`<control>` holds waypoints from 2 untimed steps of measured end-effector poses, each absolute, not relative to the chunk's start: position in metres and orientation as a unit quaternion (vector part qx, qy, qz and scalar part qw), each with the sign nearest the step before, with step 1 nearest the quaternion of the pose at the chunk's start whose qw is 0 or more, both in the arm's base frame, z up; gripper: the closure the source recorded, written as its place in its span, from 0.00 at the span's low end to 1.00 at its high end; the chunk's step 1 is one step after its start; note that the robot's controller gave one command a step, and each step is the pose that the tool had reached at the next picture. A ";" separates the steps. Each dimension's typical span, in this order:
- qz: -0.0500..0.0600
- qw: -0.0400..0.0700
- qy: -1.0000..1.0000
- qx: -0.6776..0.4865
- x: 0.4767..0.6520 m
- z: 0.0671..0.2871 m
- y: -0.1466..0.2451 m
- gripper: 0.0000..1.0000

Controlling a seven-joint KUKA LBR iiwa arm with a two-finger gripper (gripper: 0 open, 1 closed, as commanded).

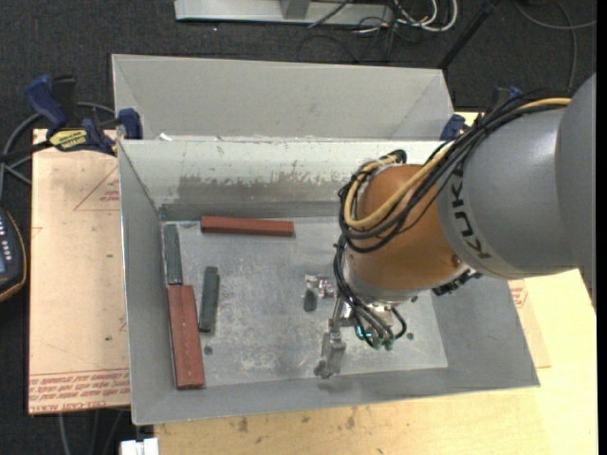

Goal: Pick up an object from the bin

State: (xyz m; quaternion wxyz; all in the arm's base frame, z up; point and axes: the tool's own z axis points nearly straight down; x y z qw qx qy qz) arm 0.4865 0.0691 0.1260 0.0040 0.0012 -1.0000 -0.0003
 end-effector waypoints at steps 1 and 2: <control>-0.001 -0.002 -0.976 0.218 0.496 0.160 0.120 0.00; 0.000 -0.001 -0.990 0.143 0.563 0.089 0.084 0.00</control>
Offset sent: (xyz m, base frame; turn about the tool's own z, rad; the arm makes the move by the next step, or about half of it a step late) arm 0.0083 0.0490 0.0336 -0.4369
